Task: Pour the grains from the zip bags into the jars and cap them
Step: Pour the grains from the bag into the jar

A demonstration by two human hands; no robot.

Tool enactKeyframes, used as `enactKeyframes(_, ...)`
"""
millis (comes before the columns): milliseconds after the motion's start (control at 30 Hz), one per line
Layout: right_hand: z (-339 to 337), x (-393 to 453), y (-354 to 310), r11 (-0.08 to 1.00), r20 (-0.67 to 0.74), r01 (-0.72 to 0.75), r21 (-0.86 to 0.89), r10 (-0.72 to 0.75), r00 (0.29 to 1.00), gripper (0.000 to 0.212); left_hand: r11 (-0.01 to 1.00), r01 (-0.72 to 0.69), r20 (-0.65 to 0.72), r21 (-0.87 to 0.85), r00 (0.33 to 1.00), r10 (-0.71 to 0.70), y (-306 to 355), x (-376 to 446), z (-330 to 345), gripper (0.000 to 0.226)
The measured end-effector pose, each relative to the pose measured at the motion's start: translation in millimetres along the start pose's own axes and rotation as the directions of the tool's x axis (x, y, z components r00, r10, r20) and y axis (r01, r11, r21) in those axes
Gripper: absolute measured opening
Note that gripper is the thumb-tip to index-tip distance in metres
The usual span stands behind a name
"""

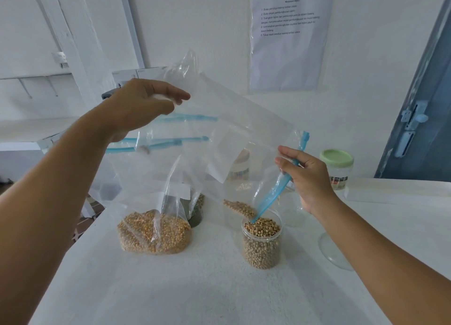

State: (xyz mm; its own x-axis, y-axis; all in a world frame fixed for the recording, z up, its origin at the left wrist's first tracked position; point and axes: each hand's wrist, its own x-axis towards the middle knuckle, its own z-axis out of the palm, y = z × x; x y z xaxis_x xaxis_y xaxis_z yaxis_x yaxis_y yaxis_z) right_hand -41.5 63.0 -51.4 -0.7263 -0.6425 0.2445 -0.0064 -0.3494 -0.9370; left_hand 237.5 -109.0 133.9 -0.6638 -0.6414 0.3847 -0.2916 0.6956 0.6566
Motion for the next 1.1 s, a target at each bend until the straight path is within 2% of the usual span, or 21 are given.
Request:
enactKeyframes(133,-3.5,0.6,3.6,1.0,-0.003,-0.02,-0.007,0.02,1.0,0.028,1.0,-0.014,0.113,-0.004,0.994,0.014,-6.8,-2.7,-6.4,0.042)
enactKeyframes(333,-5.9,0.9,6.2,0.999,-0.016,-0.04,0.0,0.04,0.999,0.029,0.995,-0.063,0.039,-0.079,0.997,0.066,-15.6,-10.7,-2.8,0.035)
enactKeyframes(400,-6.8,1.3,7.2,0.999,-0.031,-0.05,0.003,0.05,0.998,0.029,0.994,-0.07,0.053,-0.089,0.996,0.075,-23.1,-17.2,-0.7,0.033)
enactKeyframes(500,-8.7,1.1,8.6,0.998,-0.049,-0.057,-0.003,0.057,0.997,0.031,0.98,-0.002,0.119,-0.2,0.993,0.027,-38.2,-27.6,-4.3,0.037)
enactKeyframes(567,-8.6,0.5,9.8,0.998,-0.047,-0.059,-0.001,0.059,0.997,0.031,0.971,0.038,0.189,-0.234,0.982,0.008,-48.7,-33.0,-6.1,0.02)
enactKeyframes(633,-6.9,0.2,10.3,0.998,-0.04,-0.06,-0.009,0.06,0.997,0.031,0.988,0.028,0.212,-0.152,0.977,0.005,-56.1,-35.0,-5.6,0.017)
enactKeyframes(767,-3.8,1.4,10.6,0.998,-0.039,-0.062,-0.025,0.061,0.997,0.03,0.998,-0.021,0.12,-0.058,0.992,0.028,-51.3,-32.8,0.3,0.02)
enactKeyframes(900,-4.0,-0.8,10.9,0.997,-0.045,-0.07,-0.02,0.069,0.997,0.03,0.996,-0.032,0.019,-0.08,0.999,0.034,-39.0,-29.0,3.8,0.034)
enactKeyframes(1033,-3.6,-3.0,11.0,0.998,-0.047,-0.06,-0.011,0.059,0.997,0.029,0.993,-0.045,-0.056,-0.106,0.998,0.039,-31.5,-20.5,9.3,0.035)
enactKeyframes(1100,-2.8,-2.6,10.8,0.999,-0.041,-0.053,-0.011,0.053,0.998,0.028,0.989,-0.062,-0.112,-0.133,0.993,0.047,-28.6,-17.1,12.5,0.044)
